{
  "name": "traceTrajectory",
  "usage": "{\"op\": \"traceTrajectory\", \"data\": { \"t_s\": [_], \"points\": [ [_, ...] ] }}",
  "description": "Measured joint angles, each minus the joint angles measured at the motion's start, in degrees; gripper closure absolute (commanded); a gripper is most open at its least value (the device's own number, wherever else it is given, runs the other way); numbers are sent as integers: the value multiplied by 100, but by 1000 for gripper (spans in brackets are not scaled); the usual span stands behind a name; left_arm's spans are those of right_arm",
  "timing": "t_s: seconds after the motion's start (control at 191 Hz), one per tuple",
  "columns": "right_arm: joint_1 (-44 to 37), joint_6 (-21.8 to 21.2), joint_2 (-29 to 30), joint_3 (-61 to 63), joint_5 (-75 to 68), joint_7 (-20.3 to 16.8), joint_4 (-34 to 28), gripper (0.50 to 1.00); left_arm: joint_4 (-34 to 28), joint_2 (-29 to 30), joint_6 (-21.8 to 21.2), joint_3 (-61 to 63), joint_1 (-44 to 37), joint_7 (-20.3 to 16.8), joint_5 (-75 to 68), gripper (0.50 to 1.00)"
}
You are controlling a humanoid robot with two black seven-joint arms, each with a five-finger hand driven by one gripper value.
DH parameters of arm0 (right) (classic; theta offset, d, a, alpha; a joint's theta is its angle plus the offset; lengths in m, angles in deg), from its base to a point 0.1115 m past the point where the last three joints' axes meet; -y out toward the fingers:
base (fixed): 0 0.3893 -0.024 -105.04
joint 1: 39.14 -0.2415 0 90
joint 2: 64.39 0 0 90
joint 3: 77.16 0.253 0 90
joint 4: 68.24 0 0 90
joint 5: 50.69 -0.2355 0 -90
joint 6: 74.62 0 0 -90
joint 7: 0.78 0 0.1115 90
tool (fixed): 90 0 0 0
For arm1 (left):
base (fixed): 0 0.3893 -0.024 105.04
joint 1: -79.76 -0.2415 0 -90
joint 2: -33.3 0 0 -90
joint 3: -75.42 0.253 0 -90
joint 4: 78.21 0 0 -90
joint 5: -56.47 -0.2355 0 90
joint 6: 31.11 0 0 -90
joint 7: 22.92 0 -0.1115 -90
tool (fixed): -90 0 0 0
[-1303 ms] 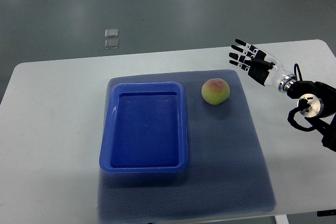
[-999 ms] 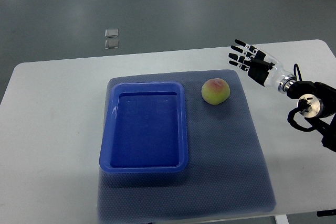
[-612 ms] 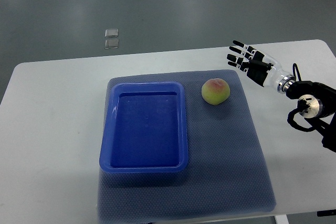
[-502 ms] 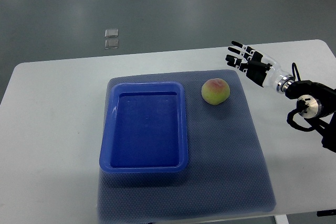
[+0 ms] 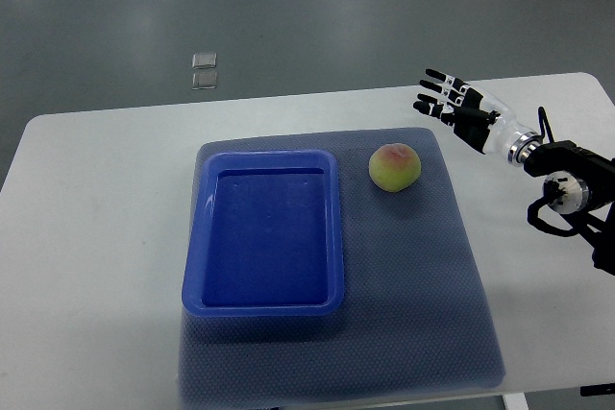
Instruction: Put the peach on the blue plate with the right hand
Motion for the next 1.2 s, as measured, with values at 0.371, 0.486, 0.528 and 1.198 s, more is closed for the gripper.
{"op": "traceTrajectory", "data": {
  "t_s": [0.371, 0.486, 0.528, 1.198],
  "points": [
    [-46, -44, -94, -18, 1060, 314, -2, 572, 0, 0, 0, -2, 0, 0, -1, 500],
    [-145, -37, -115, -9, 1691, 324, -2, 572, 0, 0, 0, -2, 0, 0, -1, 500],
    [-176, -40, -119, -10, 1843, 324, -2, 572, 0, 0, 0, -2, -1, 0, -1, 500],
    [-836, -350, -223, -396, 5250, 324, -128, 572, 0, 0, 0, -1, 0, 2, -1, 500]
  ]
}}
